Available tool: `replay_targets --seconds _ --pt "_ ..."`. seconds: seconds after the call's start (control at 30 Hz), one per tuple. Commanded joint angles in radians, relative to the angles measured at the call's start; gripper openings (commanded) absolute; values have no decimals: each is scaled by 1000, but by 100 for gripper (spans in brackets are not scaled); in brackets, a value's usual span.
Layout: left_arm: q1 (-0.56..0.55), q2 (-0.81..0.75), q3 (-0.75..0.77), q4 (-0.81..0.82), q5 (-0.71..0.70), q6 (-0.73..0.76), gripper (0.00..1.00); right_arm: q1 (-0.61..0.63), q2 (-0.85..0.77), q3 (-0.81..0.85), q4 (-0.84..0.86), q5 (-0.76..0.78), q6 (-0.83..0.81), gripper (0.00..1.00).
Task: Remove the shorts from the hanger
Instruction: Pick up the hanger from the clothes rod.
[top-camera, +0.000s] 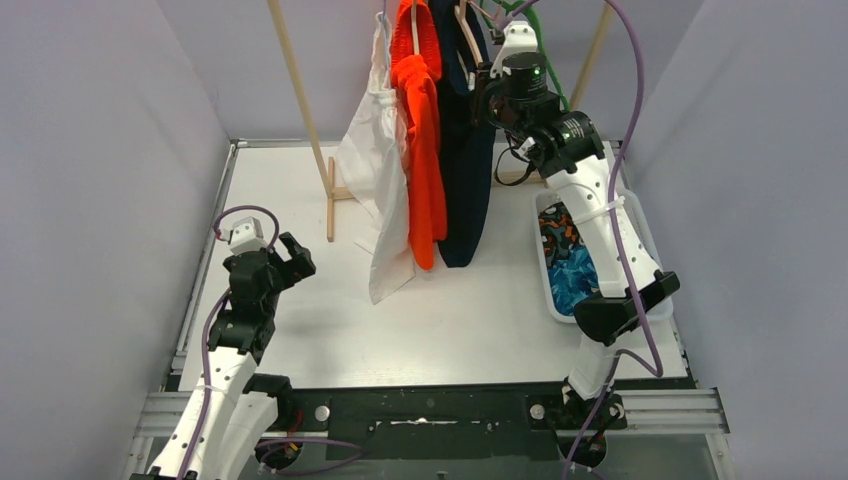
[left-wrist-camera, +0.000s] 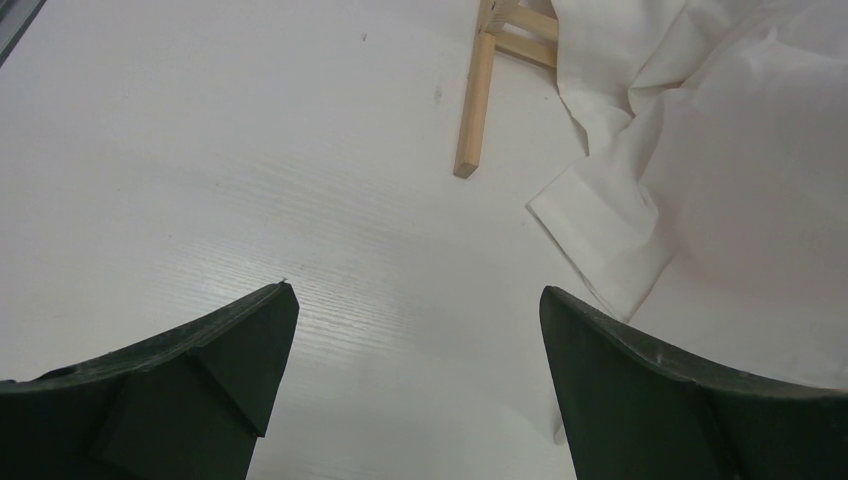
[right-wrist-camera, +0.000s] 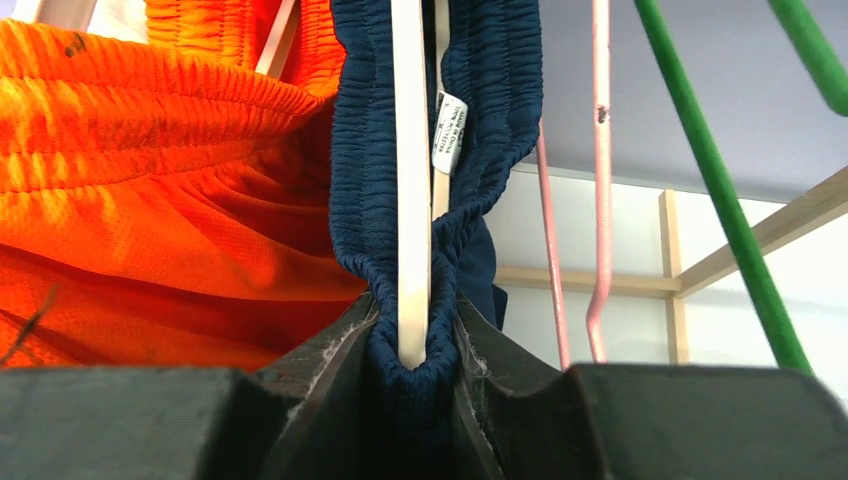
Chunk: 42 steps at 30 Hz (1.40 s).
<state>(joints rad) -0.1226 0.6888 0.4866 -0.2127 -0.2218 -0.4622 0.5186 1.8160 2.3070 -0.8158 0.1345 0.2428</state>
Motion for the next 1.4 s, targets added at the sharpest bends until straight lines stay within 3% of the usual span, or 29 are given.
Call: replay_targets --seconds 0.0,0.1,0.33,0.6,1.37 --pt "8 -2 7 67 16 13 94 9 -41 20 28 56 -26 6" --pt "8 0 7 67 17 13 93 17 -74 -24 104 85 -31 0" --pt "8 -1 7 66 18 13 94 49 -184 -195 400 131 -105 0" --pt "8 -5 7 65 17 13 94 44 -216 -228 543 123 -140 0" --pt "8 2 9 65 20 13 93 52 -321 -313 627 114 -127 0"
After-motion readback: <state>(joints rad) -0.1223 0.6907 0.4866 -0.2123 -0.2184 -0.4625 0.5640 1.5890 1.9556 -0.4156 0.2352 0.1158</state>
